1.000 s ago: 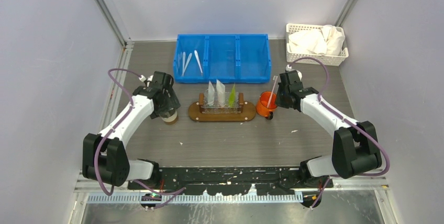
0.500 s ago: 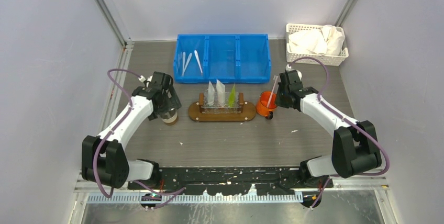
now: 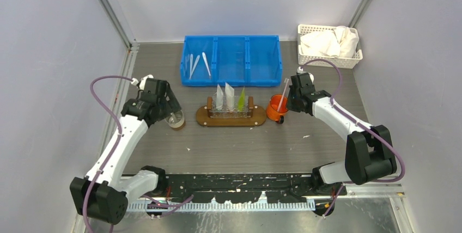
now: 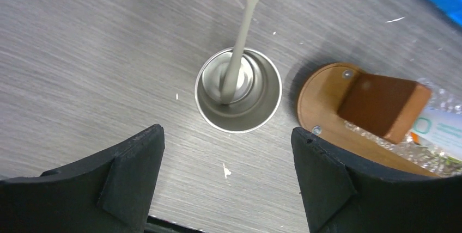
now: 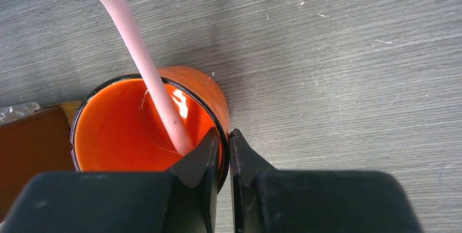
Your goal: Prepare toiletry sets of a toothbrush and toothpaste on the tray
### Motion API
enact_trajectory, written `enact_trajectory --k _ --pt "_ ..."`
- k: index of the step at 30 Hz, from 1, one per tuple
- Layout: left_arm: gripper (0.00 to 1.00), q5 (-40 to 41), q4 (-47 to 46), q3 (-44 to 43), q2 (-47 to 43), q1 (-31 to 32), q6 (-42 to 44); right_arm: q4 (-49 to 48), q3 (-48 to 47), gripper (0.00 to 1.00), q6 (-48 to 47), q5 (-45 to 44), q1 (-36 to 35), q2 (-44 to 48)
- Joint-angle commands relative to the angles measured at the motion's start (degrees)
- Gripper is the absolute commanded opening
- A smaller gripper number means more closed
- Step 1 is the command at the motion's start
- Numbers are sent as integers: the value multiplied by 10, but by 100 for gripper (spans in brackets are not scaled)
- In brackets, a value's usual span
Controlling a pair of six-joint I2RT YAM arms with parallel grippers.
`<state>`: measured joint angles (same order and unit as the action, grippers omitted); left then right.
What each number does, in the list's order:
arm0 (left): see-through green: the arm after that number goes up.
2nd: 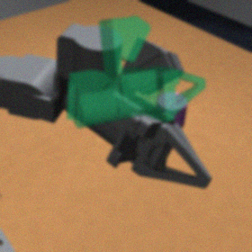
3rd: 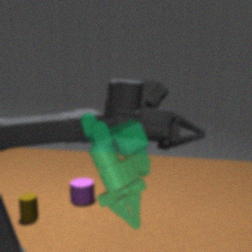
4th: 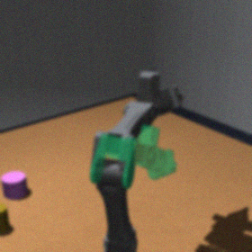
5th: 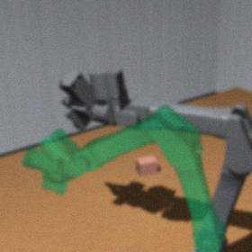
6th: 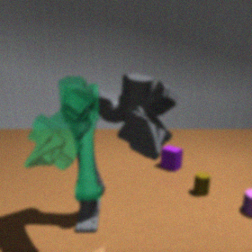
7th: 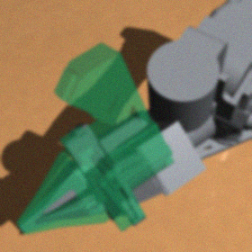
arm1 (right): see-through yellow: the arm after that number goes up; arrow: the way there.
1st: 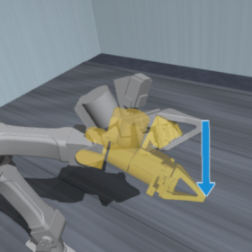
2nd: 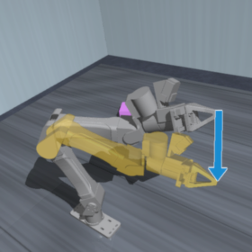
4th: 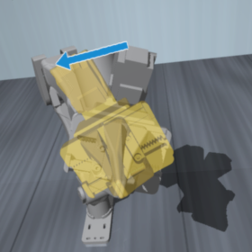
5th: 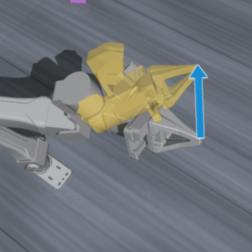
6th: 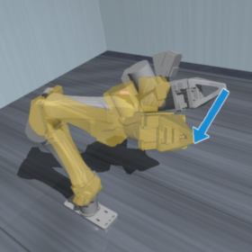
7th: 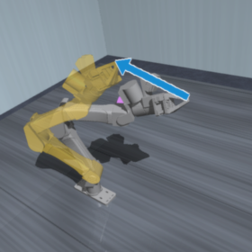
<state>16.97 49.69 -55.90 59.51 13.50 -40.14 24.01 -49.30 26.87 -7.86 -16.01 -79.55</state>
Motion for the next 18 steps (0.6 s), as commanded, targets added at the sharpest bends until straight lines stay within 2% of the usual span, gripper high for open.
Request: enact_trajectory --k 1,3,6,12,14,18 --pt "87 27 24 12 13 0 -12 -25 -13 13 3 17 -1 -7" --pt "86 35 16 28 22 0 -21 -27 -11 13 3 17 -2 -9" --pt "78 45 3 44 42 -2 -31 -30 -9 13 2 19 -1 -12" --pt "74 41 -16 54 78 -15 -35 -38 0 13 -2 23 -1 -14" --pt "64 39 -24 60 78 -17 -35 -40 2 13 -2 21 -1 -16" --pt "55 38 -37 71 78 -27 -30 -45 5 13 -3 24 -1 -22"
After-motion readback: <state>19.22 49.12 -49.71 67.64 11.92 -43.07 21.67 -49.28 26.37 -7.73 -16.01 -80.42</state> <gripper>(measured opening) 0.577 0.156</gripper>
